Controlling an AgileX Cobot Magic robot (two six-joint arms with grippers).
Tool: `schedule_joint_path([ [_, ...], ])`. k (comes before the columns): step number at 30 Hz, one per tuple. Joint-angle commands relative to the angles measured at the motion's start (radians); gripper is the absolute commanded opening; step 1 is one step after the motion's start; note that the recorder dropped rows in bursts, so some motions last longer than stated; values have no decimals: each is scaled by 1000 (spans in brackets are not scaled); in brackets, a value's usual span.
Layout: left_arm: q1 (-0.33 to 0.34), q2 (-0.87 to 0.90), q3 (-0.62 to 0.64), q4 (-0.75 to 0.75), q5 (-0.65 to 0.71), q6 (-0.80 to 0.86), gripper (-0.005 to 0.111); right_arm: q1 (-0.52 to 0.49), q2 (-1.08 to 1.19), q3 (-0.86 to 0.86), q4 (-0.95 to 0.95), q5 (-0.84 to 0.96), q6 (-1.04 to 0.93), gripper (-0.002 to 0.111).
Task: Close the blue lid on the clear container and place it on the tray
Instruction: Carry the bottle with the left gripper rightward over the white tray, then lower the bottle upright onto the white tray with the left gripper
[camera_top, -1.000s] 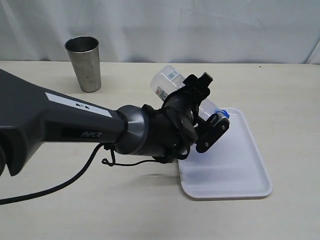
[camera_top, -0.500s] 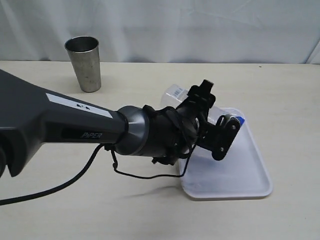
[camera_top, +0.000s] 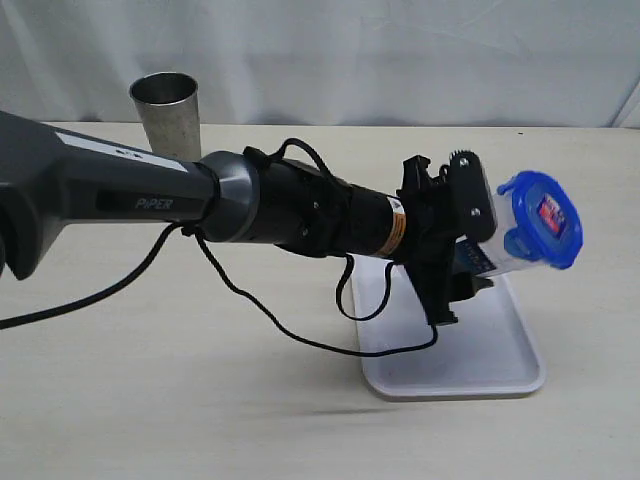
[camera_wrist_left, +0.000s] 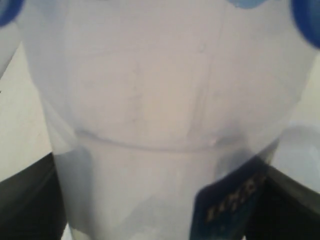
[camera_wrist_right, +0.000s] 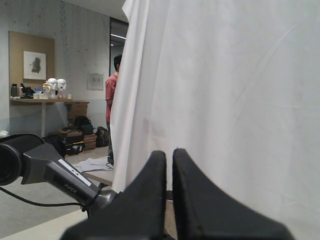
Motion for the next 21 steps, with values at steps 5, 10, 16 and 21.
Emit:
schedule_joint_path([
  [5,82,83,-13,-471,-511,-3,0,-6,-3,3,-7,13,1,5],
  [10,92,152,-13,-557,-624,115,0,-6,-3,3,-10,13,1,5],
  [16,92,227,-13,-586,-650,162,0,-6,-3,3,-11,29,1,5],
  [21,92,263,-13,-584,-646,165,0,-6,-3,3,-15,30,-4,5],
])
